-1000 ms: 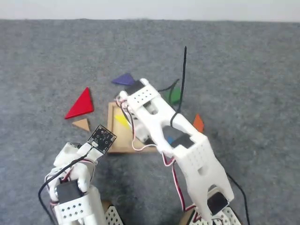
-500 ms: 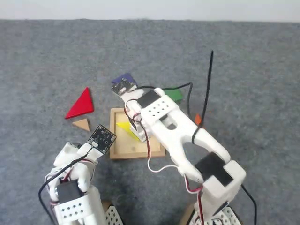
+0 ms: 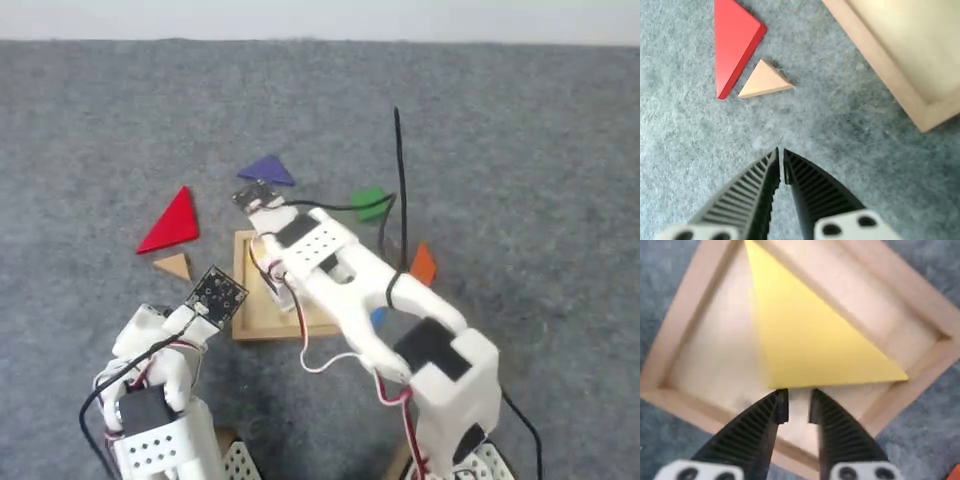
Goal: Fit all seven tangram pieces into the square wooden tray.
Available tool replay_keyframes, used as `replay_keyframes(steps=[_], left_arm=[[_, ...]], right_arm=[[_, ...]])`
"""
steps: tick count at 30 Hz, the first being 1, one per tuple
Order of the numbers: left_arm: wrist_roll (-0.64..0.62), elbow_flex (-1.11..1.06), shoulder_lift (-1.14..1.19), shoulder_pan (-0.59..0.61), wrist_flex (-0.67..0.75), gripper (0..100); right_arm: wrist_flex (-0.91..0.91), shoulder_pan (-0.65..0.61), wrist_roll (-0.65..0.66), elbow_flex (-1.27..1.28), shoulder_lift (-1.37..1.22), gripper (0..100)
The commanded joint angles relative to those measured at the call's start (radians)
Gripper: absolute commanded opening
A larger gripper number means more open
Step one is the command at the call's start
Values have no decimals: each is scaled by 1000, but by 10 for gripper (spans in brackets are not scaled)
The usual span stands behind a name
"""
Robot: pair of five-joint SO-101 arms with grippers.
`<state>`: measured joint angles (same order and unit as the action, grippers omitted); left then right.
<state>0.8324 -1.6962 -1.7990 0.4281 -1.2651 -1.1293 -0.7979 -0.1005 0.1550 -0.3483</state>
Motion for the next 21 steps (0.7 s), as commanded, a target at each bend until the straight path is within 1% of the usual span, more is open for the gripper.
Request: replay_keyframes(steps=[1,10,11,15,21], left_arm=[[-15,15,-20,5,23,14],[-15,15,-20,5,20,14],[-15,15,-20,5,20,14],[-15,15,-20,5,20,14],[-15,15,-20,5,18,14]], right_arm=[[5,-4,-29,-80,-24,23],[8,82,-25,-146,-33,20],[13,93,-9,-153,-35,20],[42,105,140,-160,-36,20],[42,107,160,-166,-31,20]])
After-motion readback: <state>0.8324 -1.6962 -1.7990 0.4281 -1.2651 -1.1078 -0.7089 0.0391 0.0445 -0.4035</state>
